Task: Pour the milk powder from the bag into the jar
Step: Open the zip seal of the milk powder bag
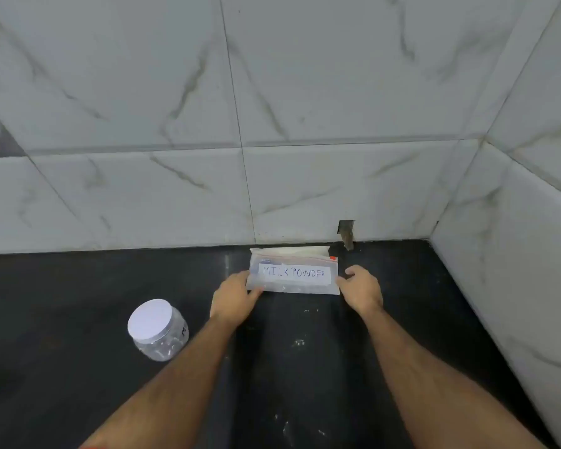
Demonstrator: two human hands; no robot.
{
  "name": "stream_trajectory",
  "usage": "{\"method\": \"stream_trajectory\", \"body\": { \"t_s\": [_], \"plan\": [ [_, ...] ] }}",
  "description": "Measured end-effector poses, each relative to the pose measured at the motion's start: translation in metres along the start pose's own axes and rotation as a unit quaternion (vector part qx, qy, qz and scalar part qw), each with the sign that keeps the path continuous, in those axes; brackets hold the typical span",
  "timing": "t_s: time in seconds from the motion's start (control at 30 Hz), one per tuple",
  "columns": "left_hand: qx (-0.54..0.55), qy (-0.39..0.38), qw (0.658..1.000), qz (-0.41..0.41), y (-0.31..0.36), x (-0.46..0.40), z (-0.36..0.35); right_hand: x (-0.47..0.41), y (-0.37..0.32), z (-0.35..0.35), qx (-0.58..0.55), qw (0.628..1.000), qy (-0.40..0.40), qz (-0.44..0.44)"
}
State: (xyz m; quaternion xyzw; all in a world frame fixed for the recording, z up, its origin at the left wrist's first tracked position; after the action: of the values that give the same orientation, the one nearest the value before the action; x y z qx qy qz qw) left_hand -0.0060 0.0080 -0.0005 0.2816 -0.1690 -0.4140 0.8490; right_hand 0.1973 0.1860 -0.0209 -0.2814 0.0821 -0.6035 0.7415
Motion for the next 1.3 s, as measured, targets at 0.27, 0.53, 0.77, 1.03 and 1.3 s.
{"method": "stream_trajectory", "body": {
  "t_s": [0.27,0.53,0.77,1.03,1.3],
  "plan": [
    [0.048,0.025,0.99,0.132,-0.003,-0.043,-0.011,-0.043,-0.012,-0.003,-0.036,0.995,-0.069,-0.065],
    [0.145,0.057,0.968,0.197,-0.009,-0.051,-0.019,-0.048,-0.017,0.0,-0.183,0.971,-0.091,-0.121],
    [0.242,0.118,0.944,0.191,0.006,-0.038,0.011,-0.027,-0.036,0.037,-0.296,0.953,-0.061,-0.033],
    [0.341,0.155,0.918,0.133,0.026,-0.017,0.066,0.02,-0.072,0.1,-0.33,0.94,0.0,0.084],
    [0.41,0.074,0.903,0.109,0.014,0.045,0.085,0.073,-0.067,0.118,-0.342,0.932,-0.003,0.118]
  ]
}}
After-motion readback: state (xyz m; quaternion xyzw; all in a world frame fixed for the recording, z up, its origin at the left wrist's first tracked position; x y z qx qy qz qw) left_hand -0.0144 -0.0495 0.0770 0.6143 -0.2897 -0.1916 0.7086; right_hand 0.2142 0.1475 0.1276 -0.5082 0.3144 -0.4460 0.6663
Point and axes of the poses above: each hand's wrist, its own x-axis away from the middle knuckle, its own z-axis out of the back of the hand, y = z × x, the point moved 1 cm from there along -x, towards the middle knuckle, and after that the axes turned 8 degrees about x, right-handed, at the moved point
